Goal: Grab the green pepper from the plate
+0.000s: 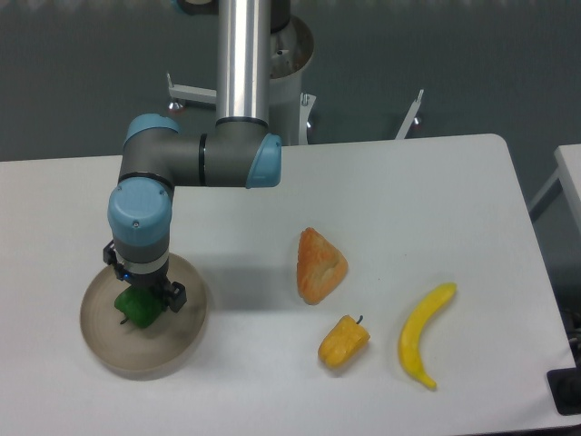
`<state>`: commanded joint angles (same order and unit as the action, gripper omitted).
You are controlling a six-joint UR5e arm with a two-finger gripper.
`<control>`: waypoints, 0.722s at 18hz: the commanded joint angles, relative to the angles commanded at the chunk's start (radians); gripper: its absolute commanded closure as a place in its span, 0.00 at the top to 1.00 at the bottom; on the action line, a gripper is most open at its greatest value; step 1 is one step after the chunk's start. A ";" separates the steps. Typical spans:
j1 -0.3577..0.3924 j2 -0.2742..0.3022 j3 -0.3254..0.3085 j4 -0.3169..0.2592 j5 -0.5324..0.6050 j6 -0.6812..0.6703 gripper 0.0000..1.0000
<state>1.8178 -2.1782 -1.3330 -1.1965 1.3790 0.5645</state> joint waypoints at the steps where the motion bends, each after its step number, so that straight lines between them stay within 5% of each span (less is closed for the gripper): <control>1: 0.000 -0.002 0.000 0.000 0.000 0.000 1.00; 10: -0.008 -0.014 -0.002 0.035 0.003 -0.017 0.98; 13: -0.008 -0.014 0.000 0.034 0.003 -0.015 0.72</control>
<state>1.8101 -2.1921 -1.3330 -1.1627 1.3821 0.5492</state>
